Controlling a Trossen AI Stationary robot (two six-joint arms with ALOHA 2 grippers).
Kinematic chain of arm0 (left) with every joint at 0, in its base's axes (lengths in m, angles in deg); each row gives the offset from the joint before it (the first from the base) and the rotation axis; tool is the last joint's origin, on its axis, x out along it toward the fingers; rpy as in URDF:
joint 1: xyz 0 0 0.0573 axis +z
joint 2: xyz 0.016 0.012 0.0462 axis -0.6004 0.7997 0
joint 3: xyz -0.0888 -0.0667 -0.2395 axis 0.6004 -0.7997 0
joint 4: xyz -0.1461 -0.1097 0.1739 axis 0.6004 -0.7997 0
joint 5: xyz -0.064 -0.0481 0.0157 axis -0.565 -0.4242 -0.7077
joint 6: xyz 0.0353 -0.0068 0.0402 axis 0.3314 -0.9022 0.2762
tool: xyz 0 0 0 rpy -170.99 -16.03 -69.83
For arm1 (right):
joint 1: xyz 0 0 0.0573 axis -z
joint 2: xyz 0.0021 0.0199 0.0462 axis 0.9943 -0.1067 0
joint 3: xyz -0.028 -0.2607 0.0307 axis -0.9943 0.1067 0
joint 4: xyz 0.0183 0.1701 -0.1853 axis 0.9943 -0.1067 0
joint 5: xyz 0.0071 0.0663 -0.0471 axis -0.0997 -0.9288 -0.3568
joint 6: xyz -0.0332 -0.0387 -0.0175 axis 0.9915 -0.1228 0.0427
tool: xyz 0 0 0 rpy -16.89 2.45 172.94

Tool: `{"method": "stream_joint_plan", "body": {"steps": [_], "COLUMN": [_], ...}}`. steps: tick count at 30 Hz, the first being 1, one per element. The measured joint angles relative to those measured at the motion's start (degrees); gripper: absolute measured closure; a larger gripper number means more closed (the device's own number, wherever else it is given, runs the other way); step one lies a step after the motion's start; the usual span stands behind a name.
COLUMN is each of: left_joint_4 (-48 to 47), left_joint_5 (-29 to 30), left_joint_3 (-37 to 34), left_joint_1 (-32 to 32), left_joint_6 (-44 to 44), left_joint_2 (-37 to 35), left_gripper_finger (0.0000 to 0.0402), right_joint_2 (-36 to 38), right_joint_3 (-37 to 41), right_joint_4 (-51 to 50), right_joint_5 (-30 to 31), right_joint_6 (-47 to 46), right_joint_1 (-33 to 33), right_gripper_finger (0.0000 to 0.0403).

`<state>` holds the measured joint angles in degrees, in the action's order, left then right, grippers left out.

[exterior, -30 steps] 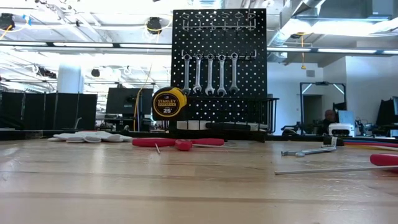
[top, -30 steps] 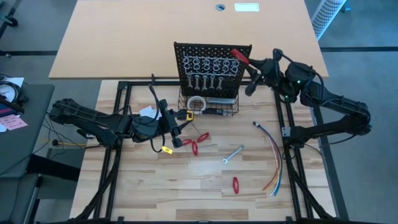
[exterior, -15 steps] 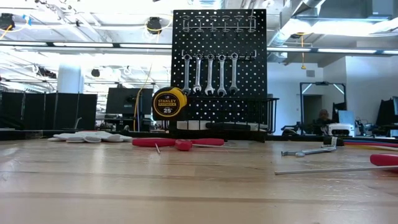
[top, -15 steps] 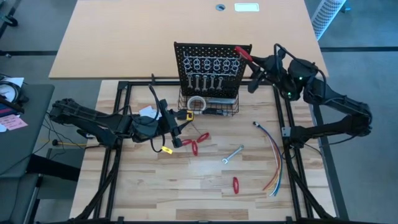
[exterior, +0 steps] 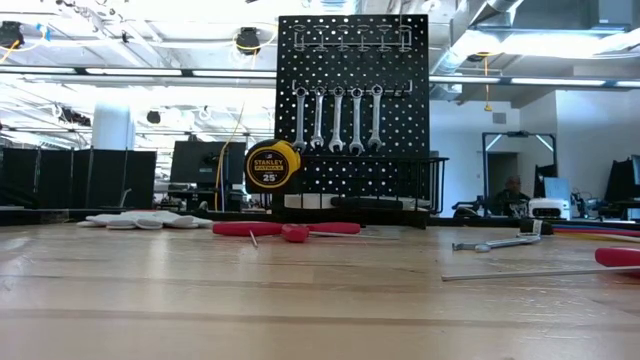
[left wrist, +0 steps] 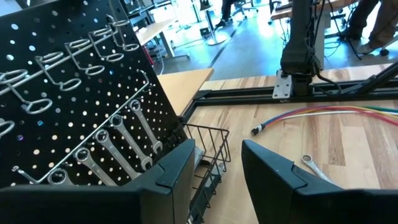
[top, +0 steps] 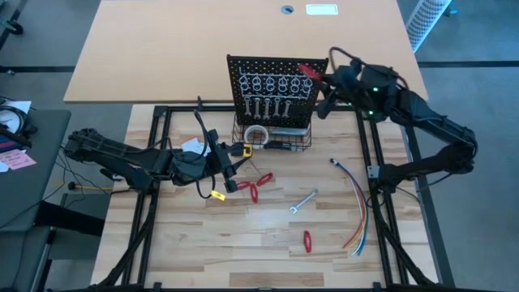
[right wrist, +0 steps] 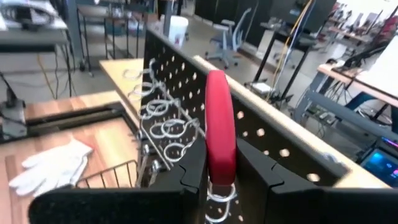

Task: Hang tools onto peg board
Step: Hang the red allen wrench on the peg board

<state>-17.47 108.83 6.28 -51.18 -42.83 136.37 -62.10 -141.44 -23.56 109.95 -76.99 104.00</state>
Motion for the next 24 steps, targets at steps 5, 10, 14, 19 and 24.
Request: {"method": "stream_joint_plan", "body": {"steps": [5,10,14,19,24], "left_joint_4": [-0.6,-0.8,-0.7,-0.6,-0.6], "left_joint_5": [0.0,0.0,0.0,0.0,0.0], "left_joint_3": [0.0,0.0,0.0,0.0,0.0], "left_joint_1": [0.0,0.0,0.0,0.0,0.0], "left_joint_6": [0.0,0.0,0.0,-0.4,-0.4], "left_joint_2": [0.0,0.0,0.0,0.0,0.0], "left_gripper_finger": [0.0272,0.0272,0.0272,0.0272,0.0272], "right_joint_2": [-0.9,0.0,1.1,0.8,0.0], "right_joint_3": [0.0,0.0,-0.1,0.0,0.2], "right_joint_4": [-0.3,-0.3,-0.6,-5.3,-7.2], "right_joint_5": [0.0,-0.2,-0.2,-0.2,-0.2], "right_joint_6": [0.5,0.5,-0.4,-1.5,-1.6], "right_joint_1": [1.1,1.4,1.4,1.6,2.3], "right_gripper_finger": [0.0337,0.0337,0.0337,0.0337,0.0337]}}
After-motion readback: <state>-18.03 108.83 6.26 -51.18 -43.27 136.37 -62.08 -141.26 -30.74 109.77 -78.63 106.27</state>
